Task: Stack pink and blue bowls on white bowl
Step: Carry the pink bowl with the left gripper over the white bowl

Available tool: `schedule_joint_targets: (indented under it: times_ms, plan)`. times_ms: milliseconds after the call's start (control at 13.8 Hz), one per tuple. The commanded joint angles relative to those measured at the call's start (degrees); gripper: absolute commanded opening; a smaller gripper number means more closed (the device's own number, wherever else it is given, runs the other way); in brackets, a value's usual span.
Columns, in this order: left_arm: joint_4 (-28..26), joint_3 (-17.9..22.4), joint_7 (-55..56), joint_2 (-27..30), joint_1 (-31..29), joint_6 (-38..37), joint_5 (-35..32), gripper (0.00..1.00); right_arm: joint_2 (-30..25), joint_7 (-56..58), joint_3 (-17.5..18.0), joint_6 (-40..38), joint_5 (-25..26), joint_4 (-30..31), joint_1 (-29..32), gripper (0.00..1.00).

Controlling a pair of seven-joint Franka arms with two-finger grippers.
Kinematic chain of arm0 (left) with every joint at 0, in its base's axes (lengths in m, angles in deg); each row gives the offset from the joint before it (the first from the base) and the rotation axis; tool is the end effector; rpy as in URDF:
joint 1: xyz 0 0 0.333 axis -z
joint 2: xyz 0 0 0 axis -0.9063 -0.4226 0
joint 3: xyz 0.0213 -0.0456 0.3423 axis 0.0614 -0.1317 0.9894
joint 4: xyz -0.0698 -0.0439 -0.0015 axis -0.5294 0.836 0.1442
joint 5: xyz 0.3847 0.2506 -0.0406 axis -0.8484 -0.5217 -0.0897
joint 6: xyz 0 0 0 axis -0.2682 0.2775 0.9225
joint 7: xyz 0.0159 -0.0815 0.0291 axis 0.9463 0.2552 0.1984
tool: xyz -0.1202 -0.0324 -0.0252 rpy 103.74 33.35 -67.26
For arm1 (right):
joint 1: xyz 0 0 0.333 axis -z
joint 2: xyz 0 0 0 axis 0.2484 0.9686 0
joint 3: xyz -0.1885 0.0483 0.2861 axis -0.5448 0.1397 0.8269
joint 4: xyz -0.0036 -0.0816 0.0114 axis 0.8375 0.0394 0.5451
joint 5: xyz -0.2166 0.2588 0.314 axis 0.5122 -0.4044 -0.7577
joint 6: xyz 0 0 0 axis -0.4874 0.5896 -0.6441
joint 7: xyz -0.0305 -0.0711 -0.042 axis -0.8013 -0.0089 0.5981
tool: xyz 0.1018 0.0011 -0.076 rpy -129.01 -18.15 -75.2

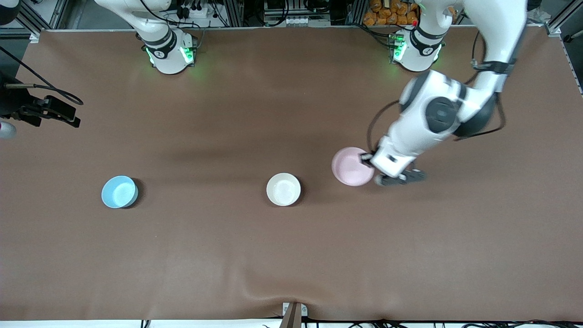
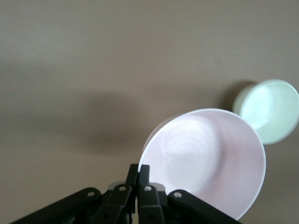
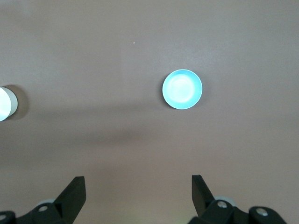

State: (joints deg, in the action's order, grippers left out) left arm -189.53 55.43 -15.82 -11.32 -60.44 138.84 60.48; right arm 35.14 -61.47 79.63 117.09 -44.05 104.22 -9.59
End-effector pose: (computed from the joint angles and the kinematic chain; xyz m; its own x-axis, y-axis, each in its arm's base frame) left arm 0.6054 -0.3552 0.3458 0.9857 0.1325 -0.1041 0.1457 -0.9804 0.1323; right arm 0.6220 -0.0070 0.6344 0.9974 -0.0506 -0.0513 -0.0519 -0.9984 -0.0245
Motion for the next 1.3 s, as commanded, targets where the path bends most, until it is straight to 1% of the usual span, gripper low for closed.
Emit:
schedule_joint_targets:
  times_ms: [0, 144, 361, 506, 650, 795, 939, 1011, 1228]
  plan:
    - [4.25, 0.32, 5.02, -4.65, 4.91, -0.07, 0.11, 0.00, 0.40, -0.10, 0.24, -0.46, 0.65, -0.67, 0.04, 1.00]
    - [5.66, 0.59, 9.14, -6.76, 8.52, 3.17, 0.11, 0.00, 0.40, -0.10, 0.24, -0.46, 0.65, -0.67, 0.04, 1.00]
    - [10.39, 0.67, 10.74, -11.68, 11.07, 6.25, 0.02, 0.00, 0.40, -0.10, 0.24, -0.46, 0.65, -0.67, 0.04, 1.00]
    - [13.38, 1.90, 12.75, -15.28, 13.44, 9.85, -0.24, 0.00, 0.40, -0.10, 0.24, -0.46, 0.65, -0.67, 0.04, 1.00]
    - [16.64, 5.14, 14.86, -18.88, 17.91, 12.32, -1.64, 0.00, 0.40, -0.10, 0.24, -0.46, 0.65, -0.67, -0.04, 1.00]
    - [20.15, 10.05, 16.71, -21.61, 23.53, 12.85, -1.65, 0.00, 0.40, -0.10, 0.24, -0.46, 0.65, -0.67, 0.04, 1.00]
    - [21.57, 14.63, 16.81, -22.68, 27.06, 12.94, -1.56, 0.00, 0.40, -0.10, 0.24, -0.55, 0.65, -0.67, 0.04, 1.00]
    - [21.57, 15.34, 16.11, -22.86, 27.34, 13.29, -1.56, 0.00, 0.40, -0.10, 0.24, -0.46, 0.65, -0.67, -0.04, 1.00]
    - [21.66, 15.44, 15.75, -23.64, 26.81, 14.60, -1.65, 0.00, 0.40, -0.02, 0.24, -0.55, 0.65, -0.67, 0.04, 1.00]
